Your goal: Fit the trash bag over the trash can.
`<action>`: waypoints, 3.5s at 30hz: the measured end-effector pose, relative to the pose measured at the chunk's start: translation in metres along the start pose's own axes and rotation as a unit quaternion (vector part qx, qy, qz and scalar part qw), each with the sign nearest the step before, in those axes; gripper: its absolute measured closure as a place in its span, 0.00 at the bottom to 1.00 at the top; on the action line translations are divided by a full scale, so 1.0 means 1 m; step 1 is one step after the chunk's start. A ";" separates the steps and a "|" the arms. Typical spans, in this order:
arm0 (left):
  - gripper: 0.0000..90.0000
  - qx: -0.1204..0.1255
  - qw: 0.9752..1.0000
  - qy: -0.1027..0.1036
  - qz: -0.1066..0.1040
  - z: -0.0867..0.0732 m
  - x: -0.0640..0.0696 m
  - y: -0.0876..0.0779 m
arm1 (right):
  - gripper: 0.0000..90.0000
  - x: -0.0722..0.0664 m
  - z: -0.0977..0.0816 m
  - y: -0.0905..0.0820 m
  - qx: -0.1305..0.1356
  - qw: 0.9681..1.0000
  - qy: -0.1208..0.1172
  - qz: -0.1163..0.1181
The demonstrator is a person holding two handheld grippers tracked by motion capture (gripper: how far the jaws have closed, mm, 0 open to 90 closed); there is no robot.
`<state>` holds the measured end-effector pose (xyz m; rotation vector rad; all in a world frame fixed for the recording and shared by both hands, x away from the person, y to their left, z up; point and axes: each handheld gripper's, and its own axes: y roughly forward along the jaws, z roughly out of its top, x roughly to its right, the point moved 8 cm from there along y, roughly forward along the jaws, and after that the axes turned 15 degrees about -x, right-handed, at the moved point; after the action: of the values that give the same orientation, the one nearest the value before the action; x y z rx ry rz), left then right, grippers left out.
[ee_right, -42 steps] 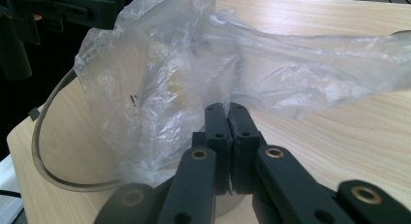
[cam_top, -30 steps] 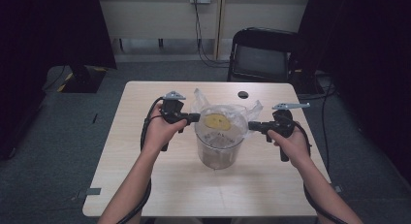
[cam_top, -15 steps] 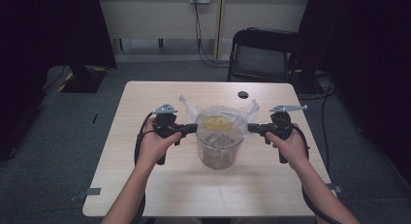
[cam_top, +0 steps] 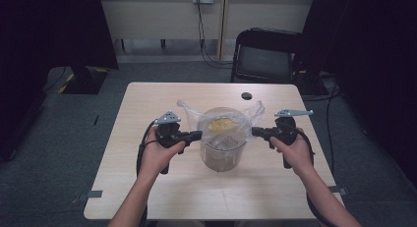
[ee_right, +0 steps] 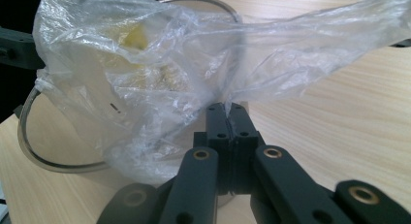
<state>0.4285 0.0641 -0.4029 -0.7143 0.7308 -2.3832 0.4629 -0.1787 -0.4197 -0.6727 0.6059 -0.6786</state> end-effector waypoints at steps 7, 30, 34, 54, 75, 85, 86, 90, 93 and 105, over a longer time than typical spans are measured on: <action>1.00 0.001 1.000 0.001 0.003 -0.001 0.000 -0.003 | 0.99 0.000 -0.002 0.002 0.007 1.000 -0.001 -0.001; 0.38 0.026 0.997 -0.014 0.072 0.038 -0.039 -0.025 | 0.49 0.005 0.033 -0.031 0.071 0.997 0.011 -0.027; 0.40 0.027 0.998 -0.026 0.055 0.041 -0.047 -0.014 | 0.45 0.016 0.043 -0.030 0.083 0.996 0.033 -0.027; 0.96 0.000 0.999 -0.034 0.012 0.031 -0.055 0.010 | 0.91 0.035 0.043 0.026 0.037 0.993 0.099 0.049; 1.00 0.002 1.000 -0.015 0.010 -0.005 -0.037 0.003 | 1.00 0.017 0.015 0.010 0.040 0.996 0.071 0.033; 1.00 0.030 0.998 -0.003 0.048 0.024 -0.047 -0.011 | 1.00 0.019 0.037 -0.002 0.068 0.996 0.059 0.007; 1.00 0.036 0.998 -0.001 0.051 0.028 -0.048 -0.011 | 1.00 0.019 0.041 -0.003 0.071 0.996 0.059 0.004; 1.00 0.052 0.996 -0.001 0.067 0.044 -0.056 -0.012 | 1.00 0.026 0.056 -0.003 0.084 0.995 0.056 -0.015; 1.00 0.060 0.995 -0.006 0.081 0.055 -0.066 -0.008 | 1.00 0.034 0.068 0.000 0.092 0.993 0.070 -0.019; 1.00 0.042 0.997 -0.043 0.050 0.014 -0.075 0.019 | 1.00 0.048 0.044 0.039 0.060 0.993 0.099 -0.012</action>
<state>0.4973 0.0925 -0.4292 -0.7220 0.6117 -2.2639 0.5374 -0.1755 -0.4338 -0.5045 0.7344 -0.8031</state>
